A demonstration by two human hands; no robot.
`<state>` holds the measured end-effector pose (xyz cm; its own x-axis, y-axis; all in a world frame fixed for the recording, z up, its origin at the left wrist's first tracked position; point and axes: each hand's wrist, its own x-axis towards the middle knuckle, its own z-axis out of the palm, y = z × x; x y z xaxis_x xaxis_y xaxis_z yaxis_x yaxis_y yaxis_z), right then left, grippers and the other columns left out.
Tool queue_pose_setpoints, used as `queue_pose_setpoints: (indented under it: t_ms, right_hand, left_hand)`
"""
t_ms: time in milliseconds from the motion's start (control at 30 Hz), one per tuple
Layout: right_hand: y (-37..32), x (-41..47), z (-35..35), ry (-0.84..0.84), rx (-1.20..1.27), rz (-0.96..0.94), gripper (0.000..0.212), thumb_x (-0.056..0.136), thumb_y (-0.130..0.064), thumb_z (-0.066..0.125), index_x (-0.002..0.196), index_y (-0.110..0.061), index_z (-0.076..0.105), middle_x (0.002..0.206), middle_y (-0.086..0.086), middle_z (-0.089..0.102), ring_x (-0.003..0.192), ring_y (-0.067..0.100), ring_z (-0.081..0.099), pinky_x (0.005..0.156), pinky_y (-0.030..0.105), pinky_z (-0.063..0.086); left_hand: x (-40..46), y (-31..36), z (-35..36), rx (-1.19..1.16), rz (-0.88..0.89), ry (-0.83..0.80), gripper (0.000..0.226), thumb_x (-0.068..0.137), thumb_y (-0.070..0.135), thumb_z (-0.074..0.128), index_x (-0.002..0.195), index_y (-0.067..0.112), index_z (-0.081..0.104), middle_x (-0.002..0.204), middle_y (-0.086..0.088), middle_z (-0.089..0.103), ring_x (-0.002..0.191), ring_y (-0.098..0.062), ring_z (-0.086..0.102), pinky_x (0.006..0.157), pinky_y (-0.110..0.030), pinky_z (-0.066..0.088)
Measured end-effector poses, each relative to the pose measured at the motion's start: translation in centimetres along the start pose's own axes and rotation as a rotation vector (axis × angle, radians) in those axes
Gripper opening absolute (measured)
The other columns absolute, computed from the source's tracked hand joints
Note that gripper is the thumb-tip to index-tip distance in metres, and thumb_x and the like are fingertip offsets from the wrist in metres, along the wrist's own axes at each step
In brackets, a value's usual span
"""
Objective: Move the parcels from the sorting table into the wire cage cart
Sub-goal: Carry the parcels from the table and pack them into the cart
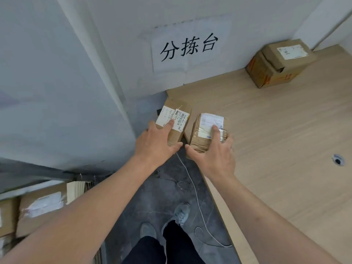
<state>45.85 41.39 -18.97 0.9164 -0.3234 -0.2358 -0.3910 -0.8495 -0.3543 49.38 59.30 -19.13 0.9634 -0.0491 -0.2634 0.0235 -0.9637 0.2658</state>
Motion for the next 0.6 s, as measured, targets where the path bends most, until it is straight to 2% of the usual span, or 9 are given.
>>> queue_pose_setpoints:
  t_ms: [333, 600]
  right_hand:
    - [-3.8, -8.3, 5.5, -0.121, -0.054, -0.116, 0.12, 0.061, -0.087, 0.07, 0.156, -0.034, 0.018, 0.135, 0.013, 0.033, 0.111, 0.039, 0.057, 0.089, 0.048, 0.056]
    - [-7.2, -11.7, 8.8, -0.25, -0.129, -0.308, 0.118, 0.061, -0.089, 0.069, 0.155, -0.038, 0.018, 0.139, 0.008, 0.026, 0.111, 0.037, 0.057, 0.085, 0.046, 0.057]
  left_hand:
    - [-9.4, -10.0, 2.6, -0.05, -0.122, -0.038, 0.086, 0.089, 0.076, 0.055, 0.16, 0.042, 0.022, 0.132, -0.011, 0.04, 0.109, -0.035, 0.059, 0.087, -0.043, 0.053]
    - [-15.7, -15.2, 4.0, -0.149, -0.346, -0.028, 0.085, 0.089, 0.076, 0.054, 0.159, 0.046, 0.018, 0.139, -0.013, 0.038, 0.115, -0.036, 0.059, 0.09, -0.044, 0.055]
